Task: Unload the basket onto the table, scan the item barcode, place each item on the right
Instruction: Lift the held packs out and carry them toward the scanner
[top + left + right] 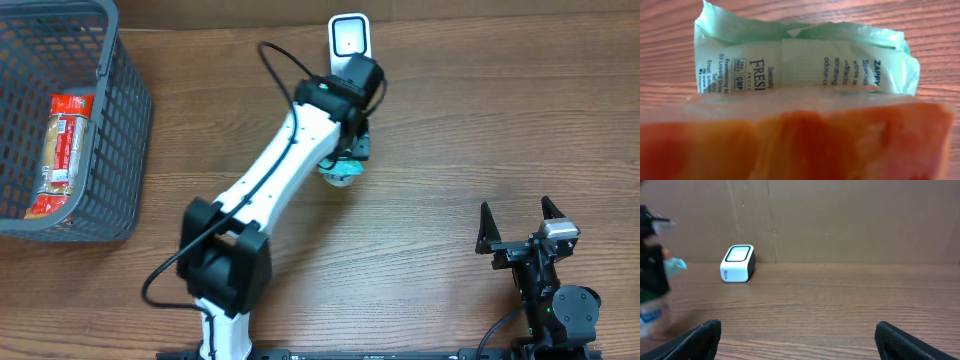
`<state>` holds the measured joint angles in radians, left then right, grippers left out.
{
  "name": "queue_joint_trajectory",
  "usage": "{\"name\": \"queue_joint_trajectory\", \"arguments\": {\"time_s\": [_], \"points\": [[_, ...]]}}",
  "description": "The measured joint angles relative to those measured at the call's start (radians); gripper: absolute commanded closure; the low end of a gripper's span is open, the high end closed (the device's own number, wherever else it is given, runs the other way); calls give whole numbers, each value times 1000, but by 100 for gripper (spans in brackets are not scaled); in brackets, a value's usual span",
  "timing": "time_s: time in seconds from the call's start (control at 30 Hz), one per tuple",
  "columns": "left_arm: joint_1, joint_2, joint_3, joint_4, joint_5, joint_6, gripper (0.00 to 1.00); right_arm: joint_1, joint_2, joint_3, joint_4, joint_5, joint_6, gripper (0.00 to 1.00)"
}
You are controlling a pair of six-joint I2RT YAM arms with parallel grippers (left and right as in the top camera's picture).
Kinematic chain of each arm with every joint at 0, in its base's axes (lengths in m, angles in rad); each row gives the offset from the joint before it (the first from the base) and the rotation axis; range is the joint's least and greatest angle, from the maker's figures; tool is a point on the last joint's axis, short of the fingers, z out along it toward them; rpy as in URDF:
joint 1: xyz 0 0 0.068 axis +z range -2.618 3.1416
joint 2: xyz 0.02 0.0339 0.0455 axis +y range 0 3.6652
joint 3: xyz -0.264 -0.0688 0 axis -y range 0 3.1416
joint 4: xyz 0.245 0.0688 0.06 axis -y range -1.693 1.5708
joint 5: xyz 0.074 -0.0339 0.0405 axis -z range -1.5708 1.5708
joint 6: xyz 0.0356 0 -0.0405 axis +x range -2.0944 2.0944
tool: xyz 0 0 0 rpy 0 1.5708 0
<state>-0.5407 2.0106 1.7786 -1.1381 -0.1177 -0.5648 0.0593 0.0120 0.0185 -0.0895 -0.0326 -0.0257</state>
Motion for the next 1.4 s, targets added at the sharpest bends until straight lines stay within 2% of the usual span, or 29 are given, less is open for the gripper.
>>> {"name": "queue_joint_trajectory", "arguments": {"time_s": [0.23,0.5,0.83,1.03,1.13,1.4], "points": [[-46,80,-4,73,-12,-32,56,0,0,0,0,0,0,0],[-116,88,-6,167,-7,-39,55,0,0,0,1,0,0,0],[-263,88,-6,224,9,-50,58,0,0,0,0,0,0,0],[-281,90,-6,234,13,-108,60,0,0,0,0,0,0,0],[-285,101,-6,240,13,-130,58,0,0,0,0,0,0,0],[-311,126,-7,245,13,-143,43,0,0,0,0,0,0,0]]}}
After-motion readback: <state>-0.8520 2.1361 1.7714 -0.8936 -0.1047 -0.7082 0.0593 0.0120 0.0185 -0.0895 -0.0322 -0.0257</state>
